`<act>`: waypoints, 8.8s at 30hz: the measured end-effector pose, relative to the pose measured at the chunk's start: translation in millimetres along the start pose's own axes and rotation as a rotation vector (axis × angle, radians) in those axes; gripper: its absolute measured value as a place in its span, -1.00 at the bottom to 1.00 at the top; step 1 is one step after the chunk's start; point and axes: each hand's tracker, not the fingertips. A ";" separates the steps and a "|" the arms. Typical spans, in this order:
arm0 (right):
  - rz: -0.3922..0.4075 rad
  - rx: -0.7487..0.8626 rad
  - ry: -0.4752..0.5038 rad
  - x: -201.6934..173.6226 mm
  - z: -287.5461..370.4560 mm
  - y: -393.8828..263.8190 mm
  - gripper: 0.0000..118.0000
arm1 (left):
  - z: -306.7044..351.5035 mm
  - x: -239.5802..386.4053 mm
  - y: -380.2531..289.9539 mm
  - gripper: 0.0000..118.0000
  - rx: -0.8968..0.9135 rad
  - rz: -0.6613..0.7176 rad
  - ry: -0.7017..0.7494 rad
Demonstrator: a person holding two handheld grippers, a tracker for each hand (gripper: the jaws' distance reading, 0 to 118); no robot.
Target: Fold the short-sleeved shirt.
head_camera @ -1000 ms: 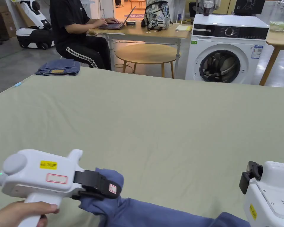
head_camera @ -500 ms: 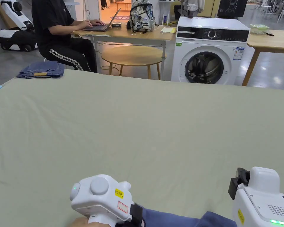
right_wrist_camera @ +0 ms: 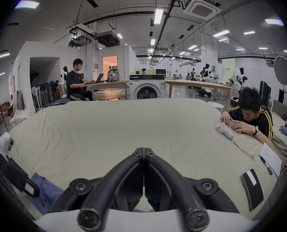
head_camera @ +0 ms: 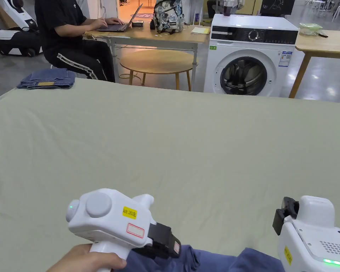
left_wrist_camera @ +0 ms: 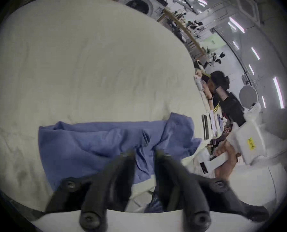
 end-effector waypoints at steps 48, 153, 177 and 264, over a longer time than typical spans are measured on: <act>0.007 -0.020 0.002 5.9 -3.0 -3.6 -1.00 | 35.9 -90.6 -11.5 0.31 0.172 0.097 -0.071; -0.016 -0.033 -0.019 20.6 12.9 -12.9 -1.00 | -163.0 38.4 -27.3 -1.00 -0.109 0.034 -0.136; -0.008 0.161 -0.002 -14.7 8.3 34.2 -1.00 | 47.3 39.8 -23.0 -1.00 1.099 -0.419 0.577; 0.173 -0.275 0.171 -76.6 5.8 -65.4 -1.00 | -27.1 -103.5 -23.4 -0.71 0.078 0.162 -0.434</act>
